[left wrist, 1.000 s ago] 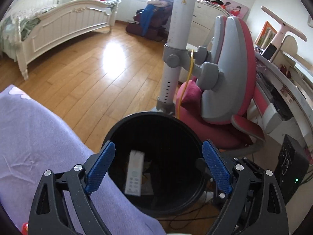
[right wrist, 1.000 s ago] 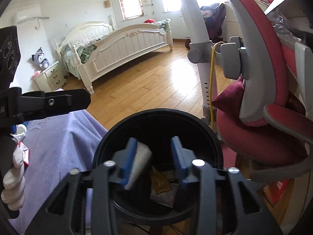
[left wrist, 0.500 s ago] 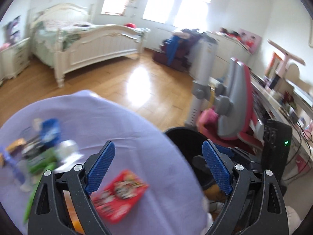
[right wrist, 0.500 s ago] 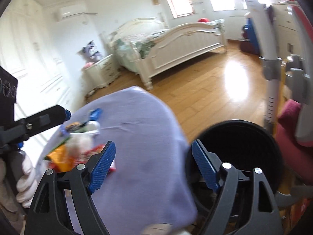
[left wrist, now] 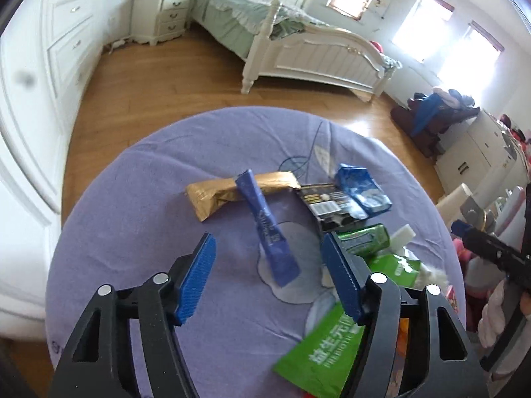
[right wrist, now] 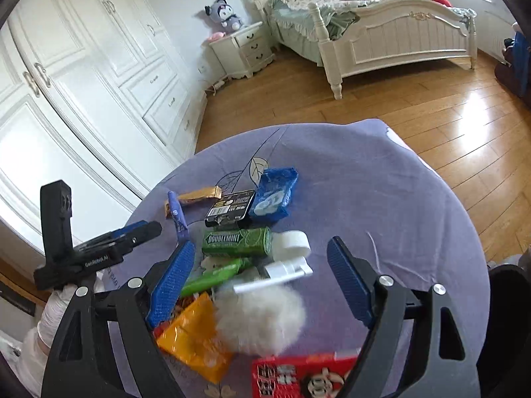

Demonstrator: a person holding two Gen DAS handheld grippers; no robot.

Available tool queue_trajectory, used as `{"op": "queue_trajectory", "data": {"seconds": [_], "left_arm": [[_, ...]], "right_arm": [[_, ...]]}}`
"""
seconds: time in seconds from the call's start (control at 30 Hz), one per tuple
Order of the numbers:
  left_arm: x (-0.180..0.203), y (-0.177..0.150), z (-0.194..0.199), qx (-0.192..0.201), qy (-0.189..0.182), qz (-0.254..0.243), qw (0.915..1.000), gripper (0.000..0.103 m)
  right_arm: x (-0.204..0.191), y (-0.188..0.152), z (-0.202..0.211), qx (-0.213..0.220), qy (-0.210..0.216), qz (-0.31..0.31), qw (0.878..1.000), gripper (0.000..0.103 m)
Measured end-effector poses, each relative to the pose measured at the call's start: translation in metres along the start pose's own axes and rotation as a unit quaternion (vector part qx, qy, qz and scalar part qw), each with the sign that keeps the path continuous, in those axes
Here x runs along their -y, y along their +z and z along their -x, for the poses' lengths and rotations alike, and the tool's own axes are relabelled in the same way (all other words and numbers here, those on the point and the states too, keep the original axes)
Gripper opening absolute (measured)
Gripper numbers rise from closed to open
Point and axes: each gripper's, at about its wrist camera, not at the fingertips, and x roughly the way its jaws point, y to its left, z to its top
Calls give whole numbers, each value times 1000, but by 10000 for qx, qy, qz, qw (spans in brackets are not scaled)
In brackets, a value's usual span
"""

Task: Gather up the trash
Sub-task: 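Grasp a blue wrapper with each tool from the table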

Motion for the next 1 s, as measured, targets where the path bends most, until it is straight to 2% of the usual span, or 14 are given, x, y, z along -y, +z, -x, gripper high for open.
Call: {"op": "queue_trajectory", "data": {"seconds": [0.13,0.23,0.3,0.33,0.4,0.43,0.47,0.53,0.6,0.73,0.8,0.87,1.0], "left_arm": [[-9,9,-29,-262,-9,84,9996,56],[-7,18,-37,-122,37,63,9999,55],[-2,20,-43,-46,113,33,9999,50],[4,22,-48,-10,194,-53,9998,47],[13,20,-54,38,291,-225,9993,27],[17,19,-55,79,405,-327,9986,25],[19,19,-56,91,449,-411,9981,16],[21,17,-56,136,460,-539,9974,16],[16,14,-50,238,357,-489,9979,15],[2,11,-11,805,221,-295,9961,15],[1,9,15,1050,96,-264,9941,15],[7,6,41,1240,-34,-358,9916,15],[42,-2,83,1511,-436,-741,9848,15]], "right_arm": [[9,33,-51,-556,-49,-365,9978,71],[18,46,-88,-935,-356,-563,9934,61],[21,47,-108,-1167,-597,-581,9897,50],[18,48,-109,-1055,-688,-506,9907,48],[12,47,-111,-1062,-828,-361,9902,30],[9,45,-112,-1042,-855,-278,9905,29],[5,42,-111,-980,-930,-126,9907,27],[-3,37,-105,-882,-954,103,9915,21],[-6,32,-92,-672,-829,185,9941,12],[-11,17,-36,193,-404,239,9987,10],[-17,7,-7,642,-254,261,9973,10],[-22,-7,26,1148,-197,315,9927,10],[-36,-42,80,2050,-480,557,9760,10]]}}
